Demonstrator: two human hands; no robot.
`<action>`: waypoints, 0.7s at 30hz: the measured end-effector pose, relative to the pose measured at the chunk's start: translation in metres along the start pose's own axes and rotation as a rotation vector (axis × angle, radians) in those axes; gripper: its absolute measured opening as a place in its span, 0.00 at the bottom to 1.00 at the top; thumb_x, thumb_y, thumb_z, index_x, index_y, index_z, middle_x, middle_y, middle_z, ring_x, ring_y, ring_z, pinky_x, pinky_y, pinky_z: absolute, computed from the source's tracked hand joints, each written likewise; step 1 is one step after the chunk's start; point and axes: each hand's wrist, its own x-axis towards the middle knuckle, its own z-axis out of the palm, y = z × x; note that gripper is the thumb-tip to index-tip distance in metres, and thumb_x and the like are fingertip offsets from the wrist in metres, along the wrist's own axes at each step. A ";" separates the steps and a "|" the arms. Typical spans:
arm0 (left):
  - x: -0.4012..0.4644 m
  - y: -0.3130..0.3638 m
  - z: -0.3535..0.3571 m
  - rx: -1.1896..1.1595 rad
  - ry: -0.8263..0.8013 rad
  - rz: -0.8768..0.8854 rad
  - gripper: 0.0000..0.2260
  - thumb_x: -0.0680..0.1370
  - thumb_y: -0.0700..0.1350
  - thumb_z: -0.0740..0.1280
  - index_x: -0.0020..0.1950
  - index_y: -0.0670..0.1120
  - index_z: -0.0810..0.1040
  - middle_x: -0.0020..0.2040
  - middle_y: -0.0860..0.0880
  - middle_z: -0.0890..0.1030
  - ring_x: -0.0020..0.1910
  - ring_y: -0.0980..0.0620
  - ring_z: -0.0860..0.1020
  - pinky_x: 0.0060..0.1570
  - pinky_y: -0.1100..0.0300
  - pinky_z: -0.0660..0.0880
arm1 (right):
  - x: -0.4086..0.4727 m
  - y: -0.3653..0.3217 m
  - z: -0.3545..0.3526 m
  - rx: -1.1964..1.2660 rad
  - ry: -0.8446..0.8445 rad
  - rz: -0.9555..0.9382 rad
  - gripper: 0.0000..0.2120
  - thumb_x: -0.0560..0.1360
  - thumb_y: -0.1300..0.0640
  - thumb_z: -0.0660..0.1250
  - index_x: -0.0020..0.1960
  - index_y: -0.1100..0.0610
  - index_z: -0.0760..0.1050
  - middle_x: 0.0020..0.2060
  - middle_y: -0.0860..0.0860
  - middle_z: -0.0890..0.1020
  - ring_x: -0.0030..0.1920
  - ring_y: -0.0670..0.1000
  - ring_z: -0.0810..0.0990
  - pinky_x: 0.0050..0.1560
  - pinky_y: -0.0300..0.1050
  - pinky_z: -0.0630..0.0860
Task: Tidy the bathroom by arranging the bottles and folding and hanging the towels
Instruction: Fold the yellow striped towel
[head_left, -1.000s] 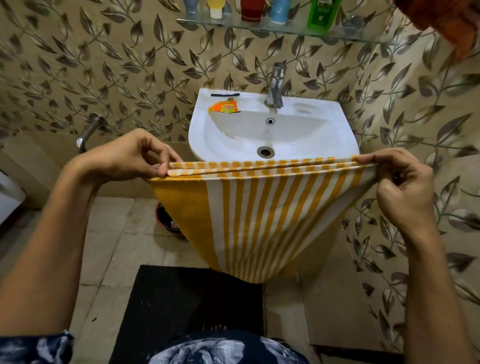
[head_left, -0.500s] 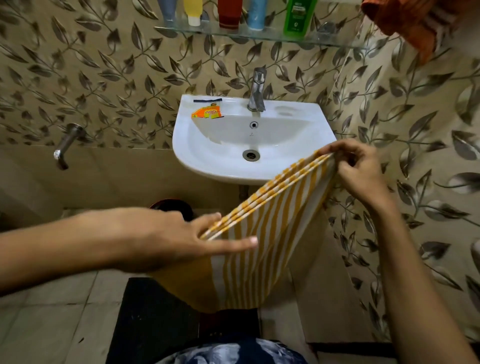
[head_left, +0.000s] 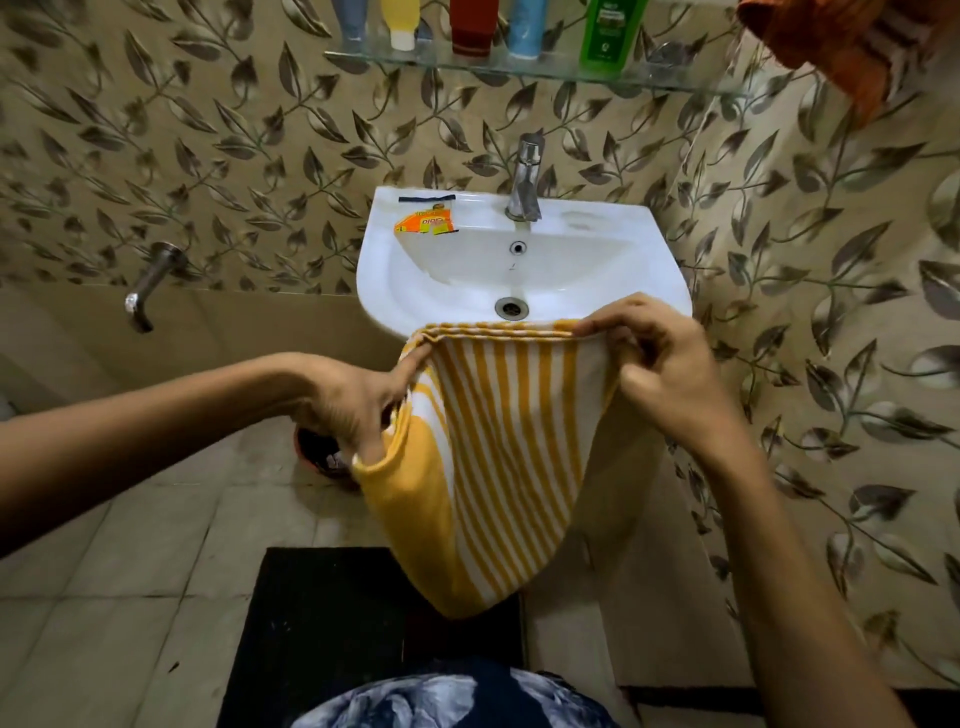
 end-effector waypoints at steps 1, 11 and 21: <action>0.003 0.003 0.003 -0.093 0.074 0.026 0.59 0.63 0.27 0.72 0.73 0.58 0.32 0.72 0.52 0.61 0.63 0.46 0.72 0.46 0.52 0.80 | -0.005 -0.005 0.010 0.028 -0.009 -0.012 0.25 0.69 0.77 0.58 0.47 0.48 0.79 0.45 0.50 0.81 0.49 0.49 0.80 0.49 0.42 0.77; 0.025 0.020 0.039 -0.627 0.433 0.135 0.56 0.67 0.20 0.64 0.71 0.53 0.26 0.53 0.37 0.78 0.30 0.53 0.80 0.20 0.64 0.74 | -0.054 -0.037 0.098 0.189 0.095 0.058 0.11 0.72 0.67 0.65 0.50 0.59 0.83 0.47 0.50 0.83 0.50 0.44 0.81 0.51 0.41 0.78; 0.026 0.015 0.048 -0.675 0.553 0.125 0.61 0.65 0.26 0.71 0.69 0.52 0.22 0.74 0.38 0.60 0.46 0.46 0.78 0.25 0.60 0.78 | -0.046 -0.035 0.091 0.120 -0.027 0.046 0.20 0.61 0.54 0.80 0.51 0.56 0.81 0.46 0.49 0.81 0.46 0.44 0.80 0.46 0.41 0.78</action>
